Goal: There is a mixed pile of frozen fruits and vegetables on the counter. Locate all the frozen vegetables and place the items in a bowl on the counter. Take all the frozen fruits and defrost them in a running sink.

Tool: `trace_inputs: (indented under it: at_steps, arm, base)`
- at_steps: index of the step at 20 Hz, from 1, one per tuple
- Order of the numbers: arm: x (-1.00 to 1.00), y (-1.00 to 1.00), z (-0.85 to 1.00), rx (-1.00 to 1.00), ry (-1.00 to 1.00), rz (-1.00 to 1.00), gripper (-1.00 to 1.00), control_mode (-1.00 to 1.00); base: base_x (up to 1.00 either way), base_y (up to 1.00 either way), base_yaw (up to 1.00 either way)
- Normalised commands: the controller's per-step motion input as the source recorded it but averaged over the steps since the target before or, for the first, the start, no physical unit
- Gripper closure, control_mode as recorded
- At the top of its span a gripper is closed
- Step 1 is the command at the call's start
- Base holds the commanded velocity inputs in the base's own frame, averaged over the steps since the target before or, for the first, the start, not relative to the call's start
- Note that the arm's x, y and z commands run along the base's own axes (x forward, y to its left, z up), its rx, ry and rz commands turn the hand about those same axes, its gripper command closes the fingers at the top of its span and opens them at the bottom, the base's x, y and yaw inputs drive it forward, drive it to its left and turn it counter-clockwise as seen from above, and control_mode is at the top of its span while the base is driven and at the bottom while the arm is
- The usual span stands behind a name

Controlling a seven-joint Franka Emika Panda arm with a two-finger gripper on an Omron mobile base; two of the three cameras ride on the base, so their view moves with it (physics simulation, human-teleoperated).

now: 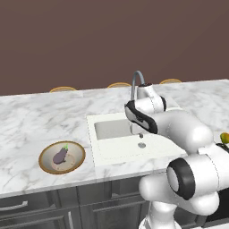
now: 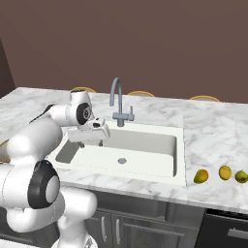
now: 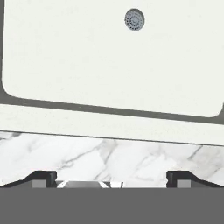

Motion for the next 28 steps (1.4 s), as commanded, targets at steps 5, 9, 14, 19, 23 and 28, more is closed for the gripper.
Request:
trace_inputs:
  at_steps: [5, 9, 14, 19, 23, 28]
  arm:
    - [0.41, -0.75, -0.08, 0.00, 0.02, 0.05, -1.00, -1.00]
    - [-0.03, -0.93, -0.01, 0.00, 0.00, 0.00, -1.00, -1.00]
    - [-0.27, -0.96, 0.00, 0.01, 0.00, -0.04, -1.00, -1.00]
    - [-0.34, -0.96, 0.00, 0.03, 0.00, -0.06, -1.00, -1.00]
    - [-0.06, -1.00, 0.00, 0.01, 0.01, -0.07, -1.00, -1.00]
    - [0.01, -0.98, 0.02, 0.03, 0.02, -0.02, -1.00, -1.00]
  base:
    - [0.00, 0.00, 0.00]
    - [0.00, 0.00, 0.00]
    - [0.00, 0.00, 0.00]
    - [0.00, 0.00, 0.00]
    - [0.00, 0.00, 0.00]
    - [0.00, 0.00, 0.00]
